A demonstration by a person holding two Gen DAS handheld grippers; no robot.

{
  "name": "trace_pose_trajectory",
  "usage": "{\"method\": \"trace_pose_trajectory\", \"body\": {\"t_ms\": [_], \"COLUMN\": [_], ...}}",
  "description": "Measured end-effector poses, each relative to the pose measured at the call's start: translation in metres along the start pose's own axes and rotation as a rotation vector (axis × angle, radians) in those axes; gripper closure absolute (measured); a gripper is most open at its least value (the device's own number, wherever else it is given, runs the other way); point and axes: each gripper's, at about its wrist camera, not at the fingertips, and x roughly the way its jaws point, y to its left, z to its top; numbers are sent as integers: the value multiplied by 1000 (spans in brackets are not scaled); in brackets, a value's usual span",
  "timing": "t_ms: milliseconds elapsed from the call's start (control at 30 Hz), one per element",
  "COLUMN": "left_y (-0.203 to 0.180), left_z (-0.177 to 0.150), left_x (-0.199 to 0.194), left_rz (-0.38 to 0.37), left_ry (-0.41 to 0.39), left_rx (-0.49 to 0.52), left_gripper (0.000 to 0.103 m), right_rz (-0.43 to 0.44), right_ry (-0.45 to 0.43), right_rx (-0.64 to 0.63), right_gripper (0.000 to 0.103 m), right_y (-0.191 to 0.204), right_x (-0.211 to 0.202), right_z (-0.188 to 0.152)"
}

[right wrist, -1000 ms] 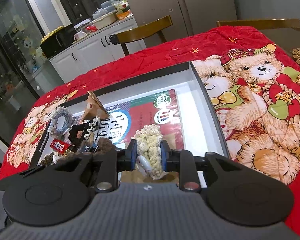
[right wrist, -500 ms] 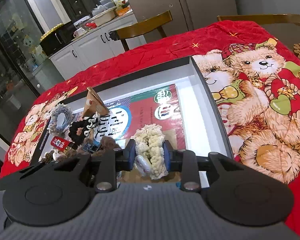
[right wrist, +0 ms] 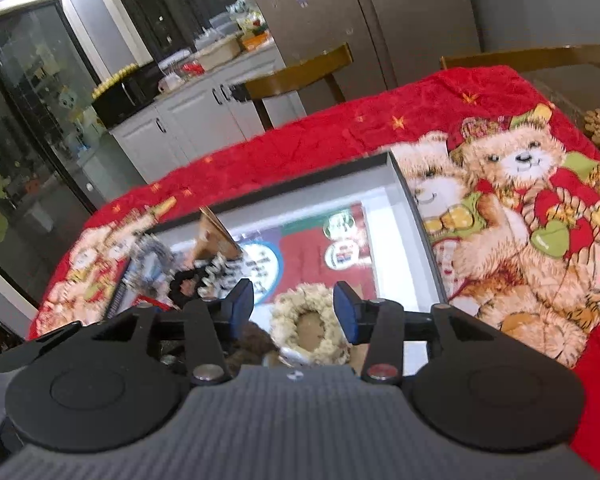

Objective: Organize objects
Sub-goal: 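Open both grippers to release the clip and scrunchie into the box, then withdraw both grippers toward the brown packet, binder clip and purple tube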

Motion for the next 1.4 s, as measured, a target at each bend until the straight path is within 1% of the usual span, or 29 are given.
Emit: {"method": "trace_pose_trajectory", "body": {"t_ms": [67,133,200,300,333,500,633,700,767,800,933,1000,1100,1133,1200,1233,1333,1400], "left_y": [5,13,23,41,48,64,63,63,66,67,67,69,76,76,76,76,81,82], "left_z": [8,16,20,21,19,9,-14,-28,-42,-49,-70,-80,-91,-94,-98,-100,-104,-107], "left_x": [-18,-44,-72,-116,-130,-173,-188,-188,-186,-183,-164,-156,-141,-135,-119,-112,-94,-85], "left_rz": [8,14,34,81,100,129,156,142,115,110,159,162,128,125,146,150,135,129], "left_ry": [-39,-102,-164,-254,-280,-348,-395,-383,-368,-366,-329,-308,-236,-214,-160,-132,-57,-29], "left_rx": [-5,-6,-18,-53,-65,-103,-102,-82,-89,-95,-69,-87,-132,-137,-145,-155,-178,-186], "left_gripper": [35,35,30,23,23,22,21,21,21,21,21,21,21,21,21,21,21,21], "right_rz": [28,65,94,142,163,214,201,194,191,194,202,189,172,170,171,174,166,164], "right_ry": [-30,-65,-102,-146,-163,-242,-280,-286,-256,-238,-174,-142,-76,-56,-20,-6,15,29], "right_rx": [0,-11,-27,-33,-35,-95,-169,-217,-262,-259,-246,-255,-270,-269,-261,-262,-271,-264], "right_gripper": [41,37,37,31,29,22,20,19,17,17,17,17,17,18,20,22,22,22], "right_y": [2,8,15,28,33,62,80,84,87,85,81,80,79,78,76,75,73,70], "right_x": [-14,-31,-48,-71,-80,-108,-115,-112,-105,-99,-74,-61,-41,-38,-30,-28,-21,-17], "right_z": [4,7,10,12,12,1,-24,-37,-49,-55,-71,-82,-94,-100,-103,-106,-109,-110]}}
